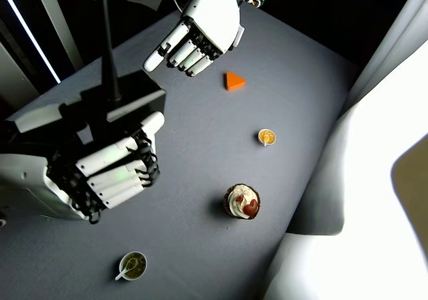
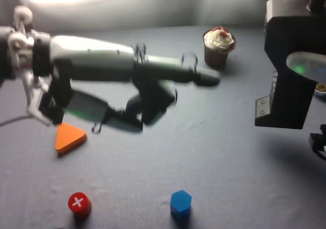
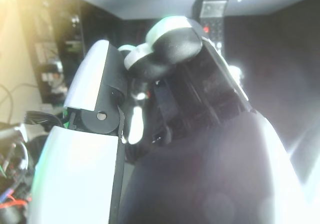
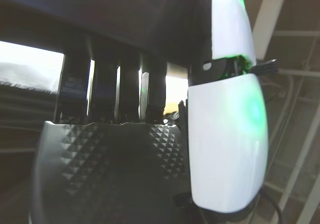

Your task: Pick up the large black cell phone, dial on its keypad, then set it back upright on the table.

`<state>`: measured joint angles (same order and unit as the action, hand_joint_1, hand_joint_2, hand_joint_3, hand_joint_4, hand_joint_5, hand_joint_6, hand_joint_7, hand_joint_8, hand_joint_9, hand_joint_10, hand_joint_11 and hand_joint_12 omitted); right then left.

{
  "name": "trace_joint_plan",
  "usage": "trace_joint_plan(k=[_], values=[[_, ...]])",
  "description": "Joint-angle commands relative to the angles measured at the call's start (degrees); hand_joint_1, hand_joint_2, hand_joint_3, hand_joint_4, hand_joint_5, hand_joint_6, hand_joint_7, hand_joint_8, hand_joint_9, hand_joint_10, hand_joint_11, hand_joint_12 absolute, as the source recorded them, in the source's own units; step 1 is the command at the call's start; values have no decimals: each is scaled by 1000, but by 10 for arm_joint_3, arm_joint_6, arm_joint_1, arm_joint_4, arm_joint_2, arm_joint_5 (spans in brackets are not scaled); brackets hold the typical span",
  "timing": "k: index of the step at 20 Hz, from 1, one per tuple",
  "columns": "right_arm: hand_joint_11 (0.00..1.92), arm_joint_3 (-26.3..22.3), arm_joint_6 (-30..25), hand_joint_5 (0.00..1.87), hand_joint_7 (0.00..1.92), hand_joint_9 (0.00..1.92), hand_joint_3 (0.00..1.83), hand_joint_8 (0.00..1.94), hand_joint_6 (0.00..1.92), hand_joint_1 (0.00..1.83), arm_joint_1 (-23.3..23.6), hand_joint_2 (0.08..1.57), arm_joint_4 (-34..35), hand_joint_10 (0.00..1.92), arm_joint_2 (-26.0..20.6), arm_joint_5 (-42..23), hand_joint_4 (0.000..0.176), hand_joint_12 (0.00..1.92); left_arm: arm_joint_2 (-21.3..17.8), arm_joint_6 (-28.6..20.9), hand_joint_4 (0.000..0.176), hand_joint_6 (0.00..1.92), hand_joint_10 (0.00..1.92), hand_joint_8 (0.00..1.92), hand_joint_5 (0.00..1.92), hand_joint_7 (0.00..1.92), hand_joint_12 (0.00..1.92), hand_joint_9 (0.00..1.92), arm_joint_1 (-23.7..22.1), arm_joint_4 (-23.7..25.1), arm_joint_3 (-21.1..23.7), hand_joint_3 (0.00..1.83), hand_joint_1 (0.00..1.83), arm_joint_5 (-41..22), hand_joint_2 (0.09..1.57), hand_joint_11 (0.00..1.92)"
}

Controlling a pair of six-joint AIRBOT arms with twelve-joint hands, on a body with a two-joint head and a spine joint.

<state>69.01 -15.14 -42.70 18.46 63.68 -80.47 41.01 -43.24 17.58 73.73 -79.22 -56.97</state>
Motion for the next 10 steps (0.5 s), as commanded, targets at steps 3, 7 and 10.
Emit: trace_joint_plan(k=[3,7,10], values=[[857,16,-12,887,651,750,0,1424,1012,1343,5,1211,0,1517,5,-87,0,1394,-2,-15,85,1,1112,718,52,514,1574,528,-4,-82,-12,6,669,-76,1331,421],[832,37,-10,912,678,760,0,1393,980,1347,7,1199,-1,1486,25,-87,0,1350,-1,-131,97,5,253,26,221,510,1100,457,-2,-142,-7,0,352,32,1298,206],[838,59,-7,904,673,758,0,1384,1014,1347,13,1200,0,1481,35,-87,0,1316,-2,-232,54,0,10,0,210,284,784,260,7,-143,4,0,192,75,1183,1]])
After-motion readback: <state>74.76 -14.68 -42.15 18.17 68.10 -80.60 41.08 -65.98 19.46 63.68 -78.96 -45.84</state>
